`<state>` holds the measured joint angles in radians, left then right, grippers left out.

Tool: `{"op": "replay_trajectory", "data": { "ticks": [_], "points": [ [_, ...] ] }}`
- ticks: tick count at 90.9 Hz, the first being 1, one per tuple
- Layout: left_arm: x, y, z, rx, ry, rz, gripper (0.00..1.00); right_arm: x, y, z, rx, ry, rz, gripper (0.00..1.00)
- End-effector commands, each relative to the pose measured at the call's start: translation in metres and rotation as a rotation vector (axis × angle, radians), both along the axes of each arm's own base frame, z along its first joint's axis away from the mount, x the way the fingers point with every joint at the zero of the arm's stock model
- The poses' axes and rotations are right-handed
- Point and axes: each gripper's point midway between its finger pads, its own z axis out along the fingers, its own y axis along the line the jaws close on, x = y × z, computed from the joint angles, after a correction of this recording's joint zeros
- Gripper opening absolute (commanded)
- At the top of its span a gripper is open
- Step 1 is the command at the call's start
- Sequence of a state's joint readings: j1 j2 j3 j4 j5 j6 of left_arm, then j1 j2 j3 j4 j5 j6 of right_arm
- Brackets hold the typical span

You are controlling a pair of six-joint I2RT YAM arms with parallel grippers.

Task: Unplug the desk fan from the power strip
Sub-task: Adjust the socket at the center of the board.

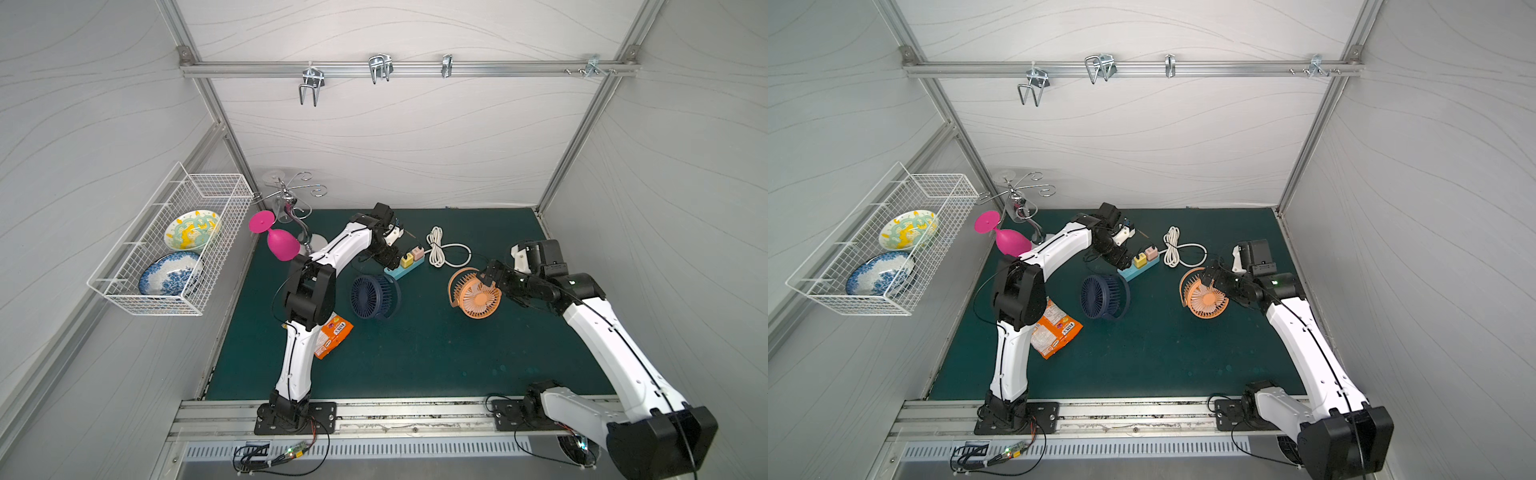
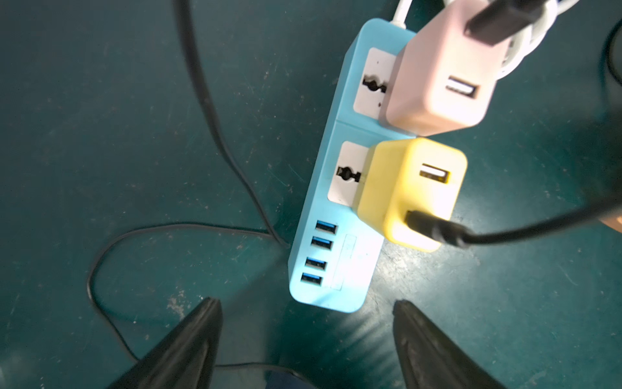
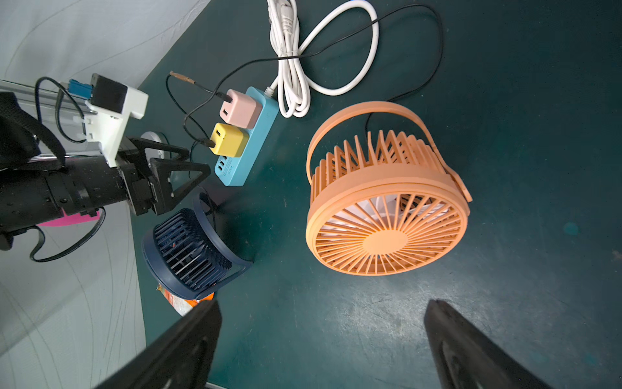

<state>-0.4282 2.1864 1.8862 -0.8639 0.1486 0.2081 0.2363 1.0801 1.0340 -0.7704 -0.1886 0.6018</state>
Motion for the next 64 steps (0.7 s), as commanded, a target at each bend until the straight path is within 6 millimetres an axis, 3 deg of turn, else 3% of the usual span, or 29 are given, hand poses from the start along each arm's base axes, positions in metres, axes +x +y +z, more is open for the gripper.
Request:
{"op": "replay_trajectory", "data": {
  "ticks": [1, 64],
  "points": [
    [-0.002, -0.006, -0.011, -0.021, 0.024, -0.029, 0.86, 0.0, 0.002, -0.002, 0.0, 0.004, 0.01, 0.99],
    [-0.004, -0.014, -0.052, 0.024, 0.076, -0.058, 0.86, 0.001, -0.003, -0.003, 0.01, 0.01, 0.002, 0.98]
  ]
}}
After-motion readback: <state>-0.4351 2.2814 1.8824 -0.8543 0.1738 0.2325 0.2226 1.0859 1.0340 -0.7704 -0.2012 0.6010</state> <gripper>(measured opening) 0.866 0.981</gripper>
